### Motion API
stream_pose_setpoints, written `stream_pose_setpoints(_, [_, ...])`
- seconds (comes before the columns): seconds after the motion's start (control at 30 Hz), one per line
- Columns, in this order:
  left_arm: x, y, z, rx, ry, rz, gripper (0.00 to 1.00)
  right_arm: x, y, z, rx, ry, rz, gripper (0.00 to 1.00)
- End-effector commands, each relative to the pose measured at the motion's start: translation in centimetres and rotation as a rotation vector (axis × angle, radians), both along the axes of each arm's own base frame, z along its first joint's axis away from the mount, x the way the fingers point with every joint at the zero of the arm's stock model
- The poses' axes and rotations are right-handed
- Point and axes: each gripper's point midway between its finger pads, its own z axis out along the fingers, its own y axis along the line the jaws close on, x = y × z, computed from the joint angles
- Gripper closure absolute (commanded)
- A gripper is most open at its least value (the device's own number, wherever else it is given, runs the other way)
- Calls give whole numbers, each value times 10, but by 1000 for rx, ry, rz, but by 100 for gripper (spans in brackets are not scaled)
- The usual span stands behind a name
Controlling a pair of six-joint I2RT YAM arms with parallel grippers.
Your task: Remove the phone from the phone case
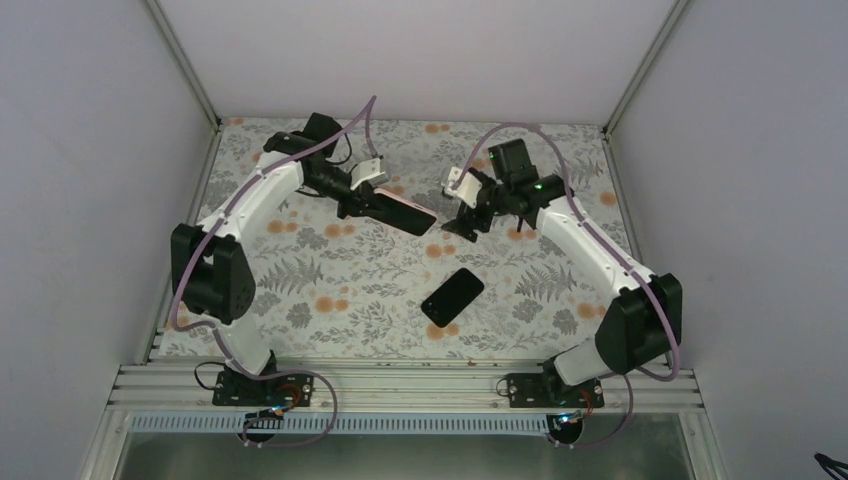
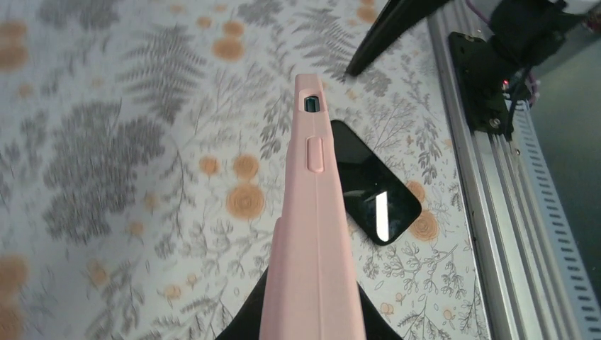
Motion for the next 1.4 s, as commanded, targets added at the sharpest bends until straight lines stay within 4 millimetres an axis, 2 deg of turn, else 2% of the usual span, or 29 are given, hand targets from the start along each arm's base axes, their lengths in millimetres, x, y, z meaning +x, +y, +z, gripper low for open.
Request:
stream_pose_setpoints(0.0, [-23, -13, 36, -105, -171, -154, 98, -36, 20, -28, 49, 107, 199, 3])
stream_pose_setpoints(0.23, [-47, -18, 26, -115, -220, -230, 98, -38, 29, -19, 115, 139, 255, 3])
stream_pose_setpoints(0.33, [-47, -21, 20, -92, -233, -230, 98, -40, 31, -21, 118, 171, 278, 3])
stream_pose_setpoints(0.5, [-54, -23, 24, -116, -230, -260, 98, -34, 31, -31, 98, 188, 263, 5])
stream_pose_setpoints(0.67, [-64, -21, 33, -134, -238, -293, 98, -27, 24, -37, 81, 172, 249, 5])
stream_pose_setpoints(0.93, [-77, -12, 32, -90, -259, -348, 98, -25, 4, -30, 84, 210, 308, 6])
stream_pose_setpoints(1.0, [-79, -11, 29, -64, -276, -353, 98, -25, 1, -41, 66, 273, 336, 6])
stream_pose_setpoints(1.13, [-87, -15, 39, -81, -280, -375, 98, -1, -4, -44, 47, 254, 301, 7])
stream_pose_setpoints(1.23, [-92, -21, 44, -83, -283, -384, 98, 23, -4, -41, 53, 198, 242, 7])
stream_pose_setpoints(1.3, [-91, -21, 45, -80, -293, -378, 98, 27, -3, -39, 60, 197, 239, 8])
stream_pose_setpoints(1.37, [-85, -20, 39, -55, -307, -362, 98, 16, -2, -35, 69, 223, 271, 8])
